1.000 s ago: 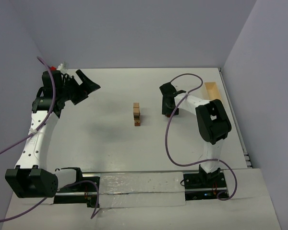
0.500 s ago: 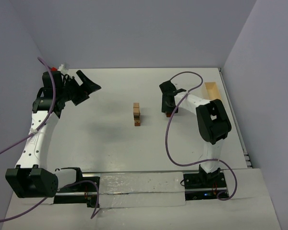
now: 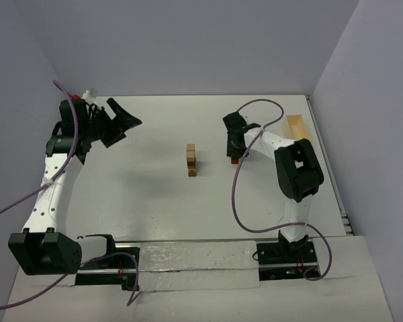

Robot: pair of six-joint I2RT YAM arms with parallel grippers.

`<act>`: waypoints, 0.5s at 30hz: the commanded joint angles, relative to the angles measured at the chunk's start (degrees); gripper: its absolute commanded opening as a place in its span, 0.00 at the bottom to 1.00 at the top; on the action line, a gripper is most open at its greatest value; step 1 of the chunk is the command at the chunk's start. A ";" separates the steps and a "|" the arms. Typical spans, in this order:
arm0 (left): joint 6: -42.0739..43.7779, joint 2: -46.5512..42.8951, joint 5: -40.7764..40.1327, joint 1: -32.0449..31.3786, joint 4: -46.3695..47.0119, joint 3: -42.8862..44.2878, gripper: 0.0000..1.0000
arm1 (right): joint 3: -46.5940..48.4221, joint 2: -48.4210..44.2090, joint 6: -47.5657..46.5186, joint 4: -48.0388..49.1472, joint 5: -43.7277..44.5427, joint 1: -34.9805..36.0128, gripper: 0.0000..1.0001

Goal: Build the wood block tower

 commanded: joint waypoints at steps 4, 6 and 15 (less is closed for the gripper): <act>0.54 -1.17 0.09 0.71 2.98 -0.46 0.99 | 2.95 -4.84 0.42 -3.53 -3.07 -0.02 0.00; 1.89 -1.65 -1.62 0.71 2.98 -1.39 0.99 | 3.75 -9.27 0.66 -4.63 -3.23 0.87 0.00; 4.76 -4.09 -12.72 0.71 1.77 -3.29 0.99 | 11.84 -19.87 2.95 -13.79 -5.39 4.43 0.00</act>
